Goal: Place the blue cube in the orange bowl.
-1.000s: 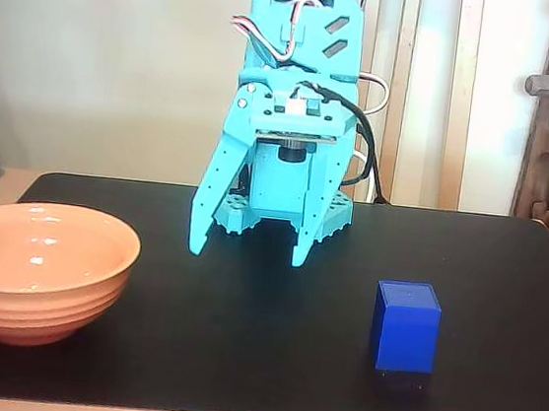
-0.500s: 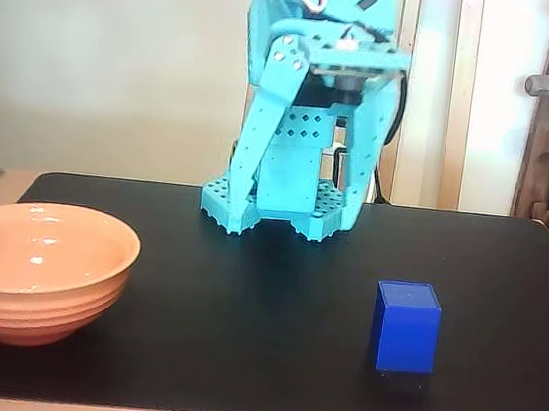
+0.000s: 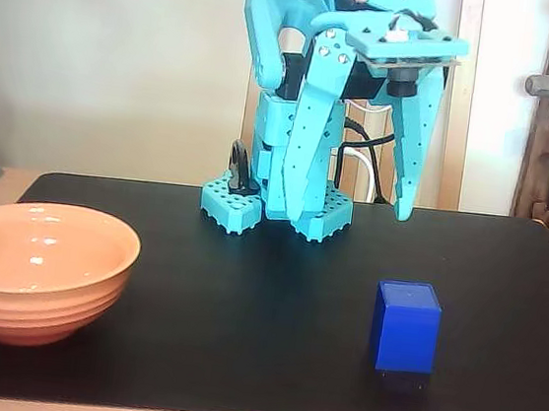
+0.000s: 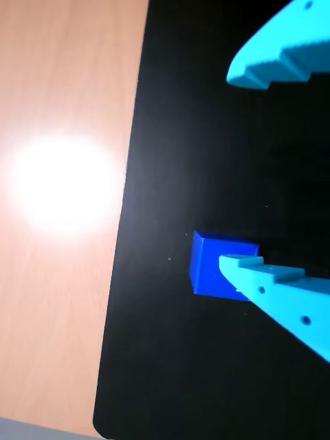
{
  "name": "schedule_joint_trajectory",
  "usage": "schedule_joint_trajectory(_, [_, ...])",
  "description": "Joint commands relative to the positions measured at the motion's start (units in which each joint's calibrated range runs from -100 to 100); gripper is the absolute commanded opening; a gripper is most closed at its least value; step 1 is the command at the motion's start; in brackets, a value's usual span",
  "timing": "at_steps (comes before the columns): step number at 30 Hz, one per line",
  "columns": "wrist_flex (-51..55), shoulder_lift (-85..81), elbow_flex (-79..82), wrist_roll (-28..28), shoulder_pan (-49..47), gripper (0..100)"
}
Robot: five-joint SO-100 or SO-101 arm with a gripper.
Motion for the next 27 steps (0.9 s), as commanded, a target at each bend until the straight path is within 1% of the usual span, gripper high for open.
schedule_joint_trajectory(1, [0.05, 3.98, -8.83, -2.01, 0.55, 28])
schedule_joint_trajectory(5, [-0.47, 5.60, -8.74, -3.69, 0.45, 28])
schedule_joint_trajectory(9, [-2.47, 8.84, -9.01, -4.06, -0.86, 28])
schedule_joint_trajectory(11, [-4.04, 9.94, -9.10, -4.16, -2.26, 28])
schedule_joint_trajectory(12, [-5.35, 10.80, -9.10, -5.16, -3.76, 28])
schedule_joint_trajectory(19, [-5.35, 12.16, -9.10, -6.63, -10.59, 28])
schedule_joint_trajectory(26, [-5.43, 12.50, -9.01, -6.89, -14.60, 28])
schedule_joint_trajectory(27, [-5.43, 12.76, -8.65, -8.10, -15.70, 28])
